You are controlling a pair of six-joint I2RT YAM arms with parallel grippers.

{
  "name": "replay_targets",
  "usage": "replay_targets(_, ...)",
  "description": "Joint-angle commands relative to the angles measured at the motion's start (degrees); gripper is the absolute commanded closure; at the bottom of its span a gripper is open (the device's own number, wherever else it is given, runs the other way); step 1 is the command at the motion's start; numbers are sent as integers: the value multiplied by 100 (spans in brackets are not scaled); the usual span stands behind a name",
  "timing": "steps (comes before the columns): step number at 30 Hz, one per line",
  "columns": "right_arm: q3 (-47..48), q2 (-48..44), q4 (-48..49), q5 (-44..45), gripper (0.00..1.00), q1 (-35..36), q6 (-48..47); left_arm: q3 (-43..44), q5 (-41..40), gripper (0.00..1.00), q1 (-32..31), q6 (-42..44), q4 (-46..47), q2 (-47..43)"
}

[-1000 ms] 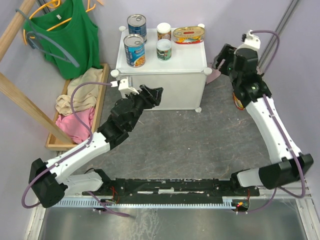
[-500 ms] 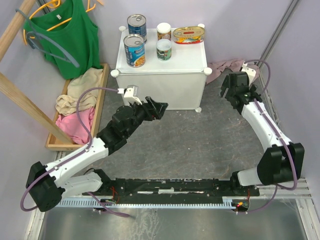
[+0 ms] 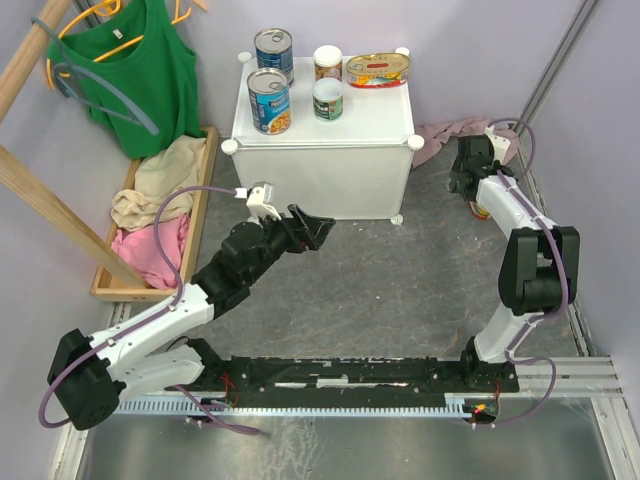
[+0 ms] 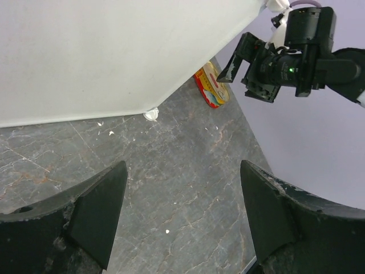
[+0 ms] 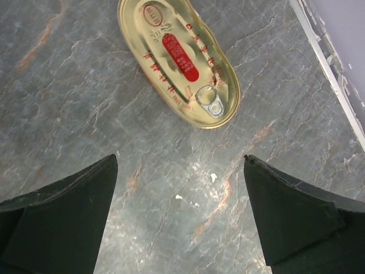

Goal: Place and organize the canned foods onto the counter
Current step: Move the canned food to the center of the board.

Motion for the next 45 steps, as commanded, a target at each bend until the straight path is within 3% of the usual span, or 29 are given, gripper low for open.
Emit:
replay_targets(1, 373, 290, 485, 237, 0, -199, -214, 76, 134, 13, 14, -160, 328, -53)
replay_targets(17, 860, 1380, 1444, -652, 0, -747, -1134, 173, 166, 13, 22, -165, 366, 189)
replay_targets(28, 1044, 1676, 1553, -1218, 0, -1186, -1583, 203, 145, 13, 18, -83, 242, -15)
replay_targets(35, 858, 1683, 1870, -2250, 1, -1441, -1763, 182, 112, 13, 17, -77, 153, -265)
replay_targets(45, 829, 1675, 2030, -2895, 1, -1518, -1770, 132, 210, 13, 21, -167, 233, -244)
